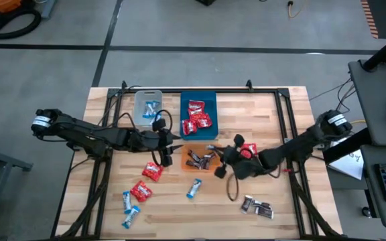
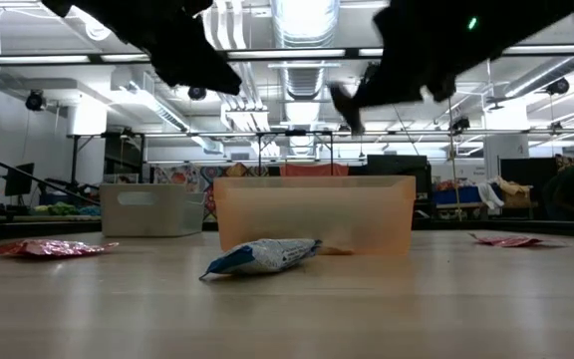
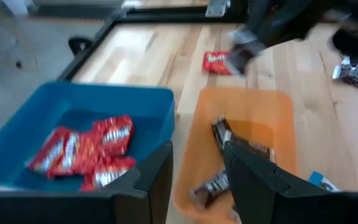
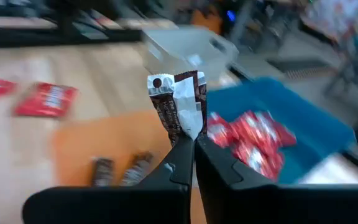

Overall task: Sort candy
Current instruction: Put the brown chocolate bar into the orange bin, then put the red candy into the blue bin

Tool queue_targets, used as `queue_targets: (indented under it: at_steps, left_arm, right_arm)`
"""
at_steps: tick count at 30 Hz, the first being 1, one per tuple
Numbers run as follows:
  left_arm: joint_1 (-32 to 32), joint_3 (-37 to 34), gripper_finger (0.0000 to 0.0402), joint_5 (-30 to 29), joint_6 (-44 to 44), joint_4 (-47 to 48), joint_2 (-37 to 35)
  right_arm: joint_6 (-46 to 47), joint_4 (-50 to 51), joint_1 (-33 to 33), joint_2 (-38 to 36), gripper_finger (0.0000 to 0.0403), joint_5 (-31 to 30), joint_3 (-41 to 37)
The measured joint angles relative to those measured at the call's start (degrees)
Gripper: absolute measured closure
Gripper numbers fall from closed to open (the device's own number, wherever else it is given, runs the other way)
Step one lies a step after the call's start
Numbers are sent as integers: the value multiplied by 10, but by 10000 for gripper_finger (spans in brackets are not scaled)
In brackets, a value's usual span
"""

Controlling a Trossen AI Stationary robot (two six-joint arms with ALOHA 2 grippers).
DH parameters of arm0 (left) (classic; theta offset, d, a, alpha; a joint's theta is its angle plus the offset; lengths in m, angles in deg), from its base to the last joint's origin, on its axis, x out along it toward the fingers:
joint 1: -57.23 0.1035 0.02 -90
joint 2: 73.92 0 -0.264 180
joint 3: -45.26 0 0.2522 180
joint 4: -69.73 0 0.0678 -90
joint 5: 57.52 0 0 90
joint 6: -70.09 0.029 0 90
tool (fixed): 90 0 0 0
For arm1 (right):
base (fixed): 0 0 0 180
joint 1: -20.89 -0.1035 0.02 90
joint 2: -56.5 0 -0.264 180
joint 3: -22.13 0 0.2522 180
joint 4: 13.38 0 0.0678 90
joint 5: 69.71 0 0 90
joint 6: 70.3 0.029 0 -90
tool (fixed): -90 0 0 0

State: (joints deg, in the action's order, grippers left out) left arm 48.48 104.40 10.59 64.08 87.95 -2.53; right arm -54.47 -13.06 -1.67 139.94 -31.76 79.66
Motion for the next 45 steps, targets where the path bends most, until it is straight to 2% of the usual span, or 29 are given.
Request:
queue_targets:
  at_steps: [4, 8, 12, 16, 23, 28, 31, 35, 39, 43, 45]
  left_arm:
    - [-3, 0, 274, 1, -55, 46, -11]
    - [-5, 0, 273, 1, -95, 72, -15]
    - [-6, 0, 273, 1, -114, 72, -14]
    - [-7, 0, 273, 1, -121, 71, -13]
    - [-7, 0, 273, 5, -138, 72, -13]
    - [-7, 0, 273, 76, -167, 94, -13]
    - [-8, 0, 273, 112, -217, 124, -13]
    - [-16, -1, 273, 132, -318, 207, -13]
    - [-35, -1, 274, 188, -400, 308, -13]
    - [-73, -1, 274, 253, -411, 370, -6]
    - [-92, -1, 274, 261, -411, 369, -1]
  right_arm:
    - [49, 0, 31, 26, 394, 0, -4]
    - [40, -3, 38, 42, 394, 4, -1]
    - [37, -7, 38, 43, 388, 40, 1]
    - [49, -6, 37, 40, 360, 56, 1]
    - [51, -6, 37, 36, 285, 56, 1]
    - [27, -5, 37, 29, 252, 56, 7]
    - [16, -4, 39, 20, 242, 56, 12]
    - [-7, 1, 43, -2, 236, 61, 17]
    - [-47, 3, 49, -30, 237, 73, 18]
    - [-80, 7, 59, -56, 241, 89, 18]
    - [-92, 10, 64, -66, 240, 90, 18]
